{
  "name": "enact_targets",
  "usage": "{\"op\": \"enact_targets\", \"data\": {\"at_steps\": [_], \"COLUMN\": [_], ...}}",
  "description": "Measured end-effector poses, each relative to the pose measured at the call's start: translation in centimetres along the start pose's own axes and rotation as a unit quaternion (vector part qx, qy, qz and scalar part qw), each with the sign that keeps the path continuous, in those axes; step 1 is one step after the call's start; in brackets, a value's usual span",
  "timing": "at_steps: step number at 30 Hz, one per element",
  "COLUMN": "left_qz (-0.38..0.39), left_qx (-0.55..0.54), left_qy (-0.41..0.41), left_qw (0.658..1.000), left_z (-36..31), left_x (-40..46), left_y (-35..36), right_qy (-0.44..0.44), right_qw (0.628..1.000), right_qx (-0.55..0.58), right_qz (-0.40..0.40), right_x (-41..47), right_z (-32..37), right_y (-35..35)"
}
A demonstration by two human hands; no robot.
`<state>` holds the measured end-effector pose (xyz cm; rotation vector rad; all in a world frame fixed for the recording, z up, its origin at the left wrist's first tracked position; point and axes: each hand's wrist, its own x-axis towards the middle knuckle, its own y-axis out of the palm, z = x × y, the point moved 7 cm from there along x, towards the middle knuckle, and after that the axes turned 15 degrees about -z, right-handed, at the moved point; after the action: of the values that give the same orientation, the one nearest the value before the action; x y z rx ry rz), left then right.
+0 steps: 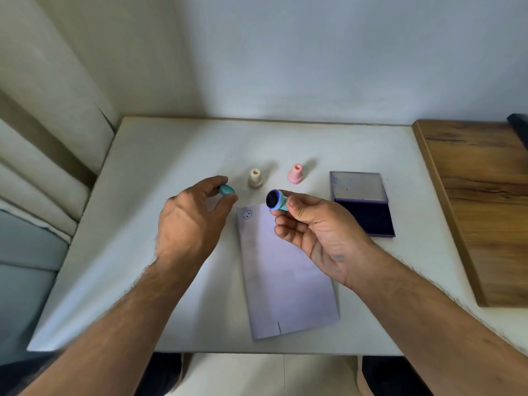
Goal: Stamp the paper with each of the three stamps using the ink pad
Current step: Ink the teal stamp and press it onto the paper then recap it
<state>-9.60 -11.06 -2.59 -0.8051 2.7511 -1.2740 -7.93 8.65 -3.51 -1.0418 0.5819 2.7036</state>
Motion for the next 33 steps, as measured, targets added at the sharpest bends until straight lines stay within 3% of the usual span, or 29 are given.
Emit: {"op": "enact_targets", "data": {"at_steps": [5,16,22,27,33], "left_qz": [0.007,0.042,0.001,-0.021,-0.013], "left_qx": [0.058,0.121,0.017,-0.051,-0.082], "left_qy": [0.060,0.029,0.050,0.111,0.148], "left_qw": [0.996,0.991,0.999,0.992,0.985], "left_z": [0.6,1.6,-0.2,-3.5,-5.7], "left_x": [0.1,0.0,0.1,-0.7,-2.4], "left_y": [1.1,1.7,1.1,0.6,1.6], "right_qy": [0.011,0.073,0.073,0.044,-0.029], "right_qw": [1.000,0.989,0.986,0.995,0.994], "right_qx": [0.009,0.095,0.097,0.074,0.043], "right_qz": [0.003,0.083,0.113,0.051,-0.096], "right_x": [0.0,-1.1,-1.9,-1.3,-0.5], "right_z": [-0.1,0.0,0.1,0.2,2.0], "right_y": [0.0,1.2,1.6,-0.3,-5.0]}}
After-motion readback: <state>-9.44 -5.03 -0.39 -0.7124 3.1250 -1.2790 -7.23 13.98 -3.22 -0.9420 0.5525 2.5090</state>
